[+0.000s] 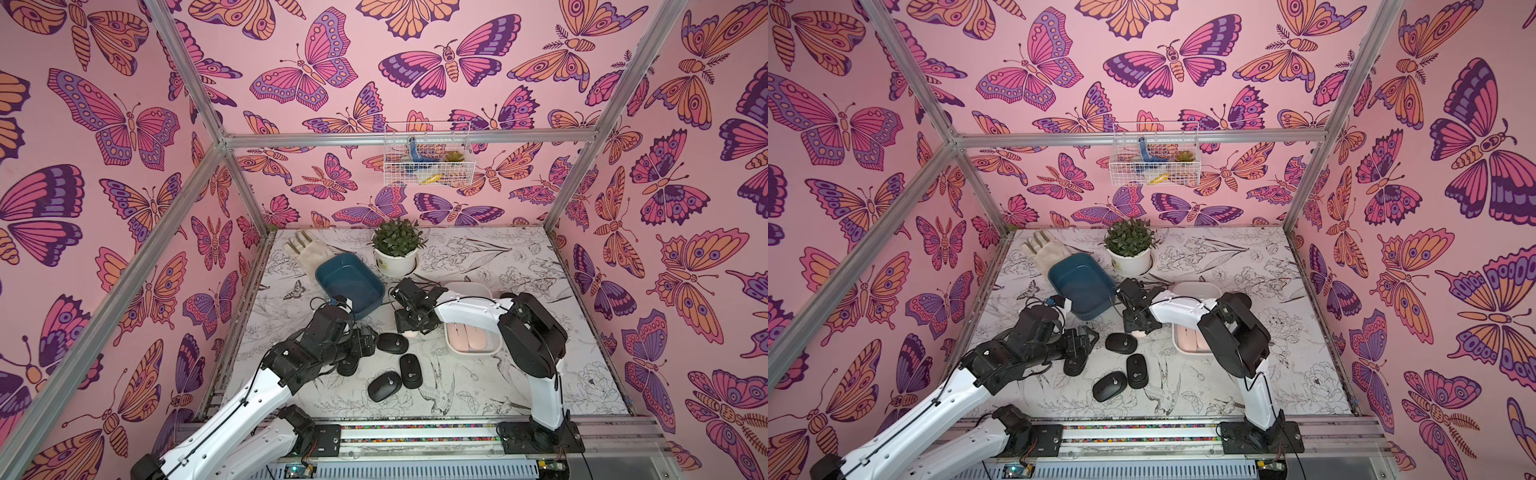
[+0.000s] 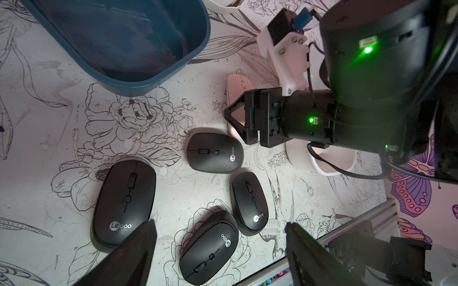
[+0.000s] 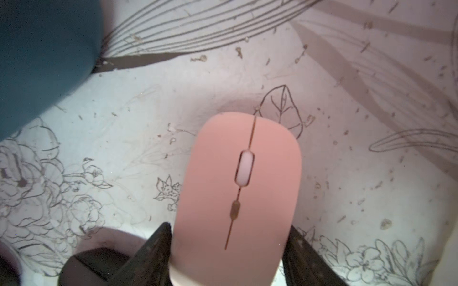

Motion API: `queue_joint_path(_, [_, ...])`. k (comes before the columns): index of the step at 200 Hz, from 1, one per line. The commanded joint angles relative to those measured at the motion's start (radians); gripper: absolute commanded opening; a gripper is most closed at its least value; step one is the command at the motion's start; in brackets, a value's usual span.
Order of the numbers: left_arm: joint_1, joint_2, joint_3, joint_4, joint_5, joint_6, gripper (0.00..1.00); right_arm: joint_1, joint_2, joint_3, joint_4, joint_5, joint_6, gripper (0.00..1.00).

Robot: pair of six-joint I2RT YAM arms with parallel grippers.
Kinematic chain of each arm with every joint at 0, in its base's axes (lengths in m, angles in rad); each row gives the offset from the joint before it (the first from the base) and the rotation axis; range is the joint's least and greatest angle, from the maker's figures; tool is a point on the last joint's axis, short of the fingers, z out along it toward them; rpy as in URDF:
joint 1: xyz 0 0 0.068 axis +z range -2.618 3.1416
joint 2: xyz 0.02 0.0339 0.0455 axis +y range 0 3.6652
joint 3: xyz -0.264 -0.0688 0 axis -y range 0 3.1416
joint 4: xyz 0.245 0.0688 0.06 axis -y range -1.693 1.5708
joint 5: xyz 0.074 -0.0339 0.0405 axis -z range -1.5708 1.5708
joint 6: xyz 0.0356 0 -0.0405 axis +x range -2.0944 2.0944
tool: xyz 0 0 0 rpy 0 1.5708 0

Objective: Place the mice by color into the storage box
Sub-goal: Pick up the mouse from the center of the board.

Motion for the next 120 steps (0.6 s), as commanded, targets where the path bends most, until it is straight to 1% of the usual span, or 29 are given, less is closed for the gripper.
queue_joint_path(1, [0.01, -0.01, -0.011, -0.026, 0.002, 0.008, 0.86, 0.004, 0.024, 0.024, -0.037, 0.035, 0.016, 0.66])
queue_joint_path(9, [0.01, -0.008, -0.009, -0.026, 0.005, 0.009, 0.86, 0.006, 0.026, 0.027, -0.039, 0.04, 0.017, 0.64])
queue_joint_path(19, [0.011, -0.01, -0.009, -0.026, 0.005, 0.009, 0.86, 0.006, 0.028, 0.028, -0.037, 0.046, 0.019, 0.6])
queue_joint_path(47, [0.015, -0.013, -0.008, -0.03, 0.004, 0.012, 0.86, 0.008, 0.031, 0.034, -0.036, 0.046, 0.018, 0.53])
queue_joint_path(64, [0.018, -0.015, -0.008, -0.033, 0.005, 0.013, 0.86, 0.011, 0.006, 0.024, -0.027, 0.057, 0.016, 0.49])
queue_joint_path(90, [0.021, -0.016, -0.003, -0.035, 0.007, 0.013, 0.86, 0.013, -0.079, -0.005, -0.005, 0.06, 0.009, 0.45])
queue_joint_path(120, [0.022, -0.012, 0.008, -0.036, 0.008, 0.016, 0.86, 0.0, -0.2, -0.022, -0.032, 0.074, -0.013, 0.43])
